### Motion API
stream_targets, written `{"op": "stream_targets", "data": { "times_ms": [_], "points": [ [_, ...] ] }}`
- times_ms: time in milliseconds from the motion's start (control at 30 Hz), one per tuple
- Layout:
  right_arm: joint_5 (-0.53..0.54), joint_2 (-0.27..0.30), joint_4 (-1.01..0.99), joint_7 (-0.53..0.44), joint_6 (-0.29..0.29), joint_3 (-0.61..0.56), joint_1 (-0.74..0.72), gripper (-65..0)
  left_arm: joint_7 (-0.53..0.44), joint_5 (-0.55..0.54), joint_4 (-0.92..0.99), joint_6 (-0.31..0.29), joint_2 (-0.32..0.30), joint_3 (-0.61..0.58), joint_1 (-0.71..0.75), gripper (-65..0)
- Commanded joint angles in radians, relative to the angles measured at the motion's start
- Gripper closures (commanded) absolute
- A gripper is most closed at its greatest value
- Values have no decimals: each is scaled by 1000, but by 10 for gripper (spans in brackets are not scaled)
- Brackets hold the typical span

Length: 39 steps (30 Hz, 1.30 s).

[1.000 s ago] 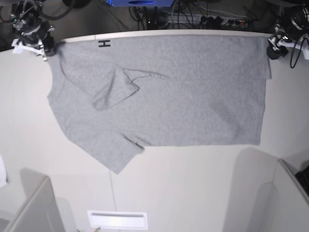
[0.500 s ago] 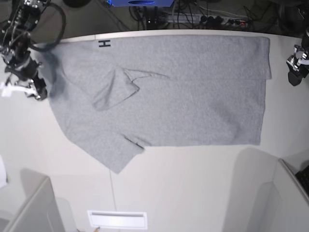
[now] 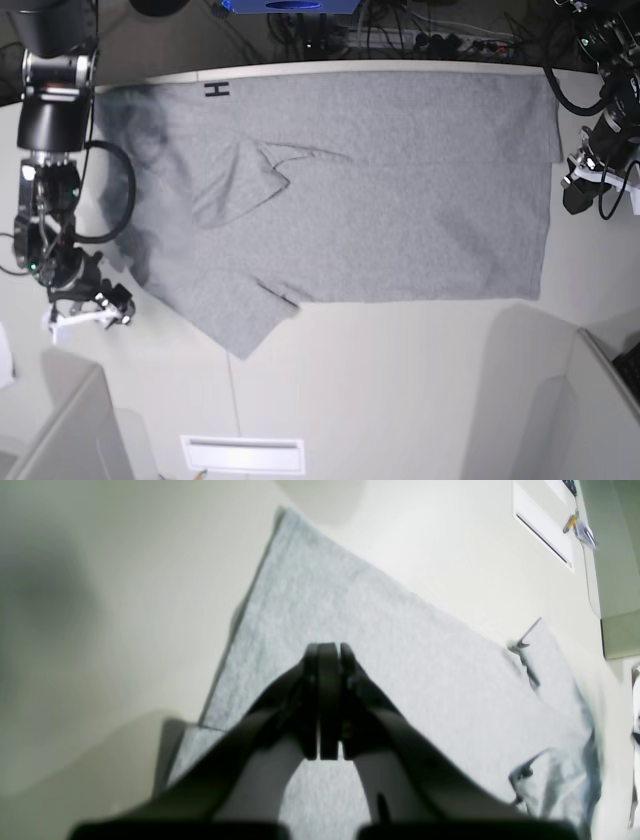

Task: Fold the T-shirt properly
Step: 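Move both grippers to the hem corners of the shirt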

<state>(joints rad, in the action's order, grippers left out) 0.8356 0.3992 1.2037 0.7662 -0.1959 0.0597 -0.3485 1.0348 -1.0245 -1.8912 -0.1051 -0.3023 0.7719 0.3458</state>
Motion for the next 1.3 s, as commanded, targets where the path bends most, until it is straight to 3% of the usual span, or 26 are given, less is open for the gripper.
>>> {"op": "stream_targets", "data": {
  "times_ms": [0,100,200,300,367,600,1033,1133,1200,1267],
  "points": [
    [-29,7,-57,-12,48,-8,-77,-326,-21,-14,-14,-6,-18,8,-3,0],
    [-135,-7,-318,-27,263,-48,-237,-329,-21,-14,-14,-6,-18,8,-9,0],
    [-267,-21,-588,-110,444,-68,-366,-333,-21,-14,-8,-6,-18,16,-1,0],
    [-401,-50,-801,-207,577,-85,-450,-333,-21,-14,9,-6,-18,18,12,0],
    [-453,-58,-864,-245,626,-80,-465,-335,-21,-14,15,-6,-16,18,14,0],
    [-459,-85,-867,-227,665,-80,-453,-335,-21,-14,15,-6,-16,18,16,0],
    [-467,-118,-864,-228,660,-85,-396,-327,-21,-14,22,-6,-16,18,16,0],
    [-525,-119,-864,-231,660,-85,-393,-324,-21,-14,22,-6,-16,18,11,0],
    [-588,-127,-864,-259,658,-80,-389,-288,-21,-12,23,-6,-16,18,9,0],
    [-640,-145,-865,-285,651,-79,-380,-183,-21,-12,43,-6,-16,16,5,0]
  ]
}}
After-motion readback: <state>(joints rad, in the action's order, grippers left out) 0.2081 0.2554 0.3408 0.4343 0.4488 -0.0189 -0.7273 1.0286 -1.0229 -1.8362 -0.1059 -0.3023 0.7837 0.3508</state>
